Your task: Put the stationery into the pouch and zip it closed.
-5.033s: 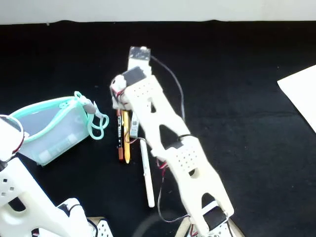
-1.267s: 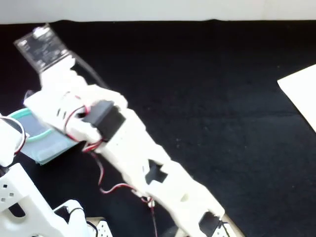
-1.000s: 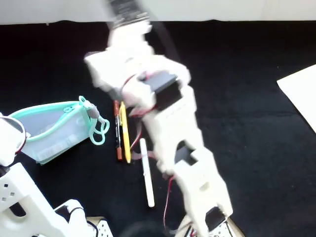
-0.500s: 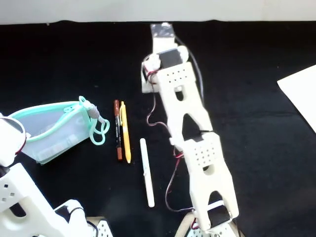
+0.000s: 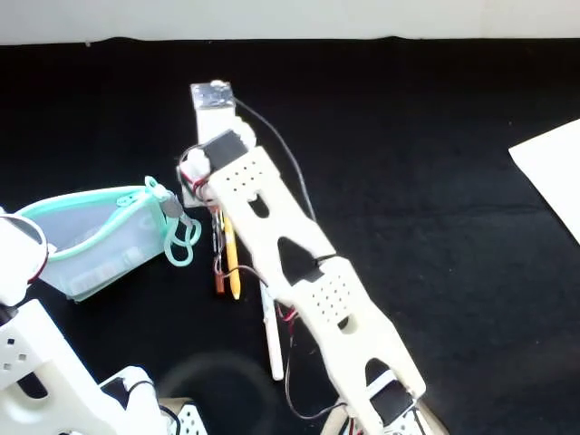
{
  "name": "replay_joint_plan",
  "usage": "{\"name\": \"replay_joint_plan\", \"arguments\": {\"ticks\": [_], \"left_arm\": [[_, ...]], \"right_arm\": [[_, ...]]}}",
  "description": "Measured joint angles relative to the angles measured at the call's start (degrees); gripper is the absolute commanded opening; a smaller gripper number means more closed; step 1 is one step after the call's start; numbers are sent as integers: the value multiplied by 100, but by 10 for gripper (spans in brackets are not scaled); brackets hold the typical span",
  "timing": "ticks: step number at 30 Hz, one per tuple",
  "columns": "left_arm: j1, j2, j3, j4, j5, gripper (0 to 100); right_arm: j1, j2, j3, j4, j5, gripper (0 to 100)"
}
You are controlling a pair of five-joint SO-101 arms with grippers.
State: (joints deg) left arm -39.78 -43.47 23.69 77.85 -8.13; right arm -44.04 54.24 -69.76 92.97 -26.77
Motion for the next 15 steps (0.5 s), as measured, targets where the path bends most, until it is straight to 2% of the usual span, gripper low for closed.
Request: {"name": "replay_joint_plan", "arguments": {"ticks": [5, 12, 13, 15], "left_arm": [[0, 0, 0, 0, 0, 7], [0, 0, 0, -9, 0, 7], [0, 0, 0, -9, 0, 7], [0, 0, 0, -9, 0, 7]], "right_arm": [[-141, 413, 35, -149, -299, 271], [-132, 1222, 9, -448, -343, 264], [-132, 1257, 9, -457, -343, 240], [-132, 1310, 0, -466, -343, 126]]}}
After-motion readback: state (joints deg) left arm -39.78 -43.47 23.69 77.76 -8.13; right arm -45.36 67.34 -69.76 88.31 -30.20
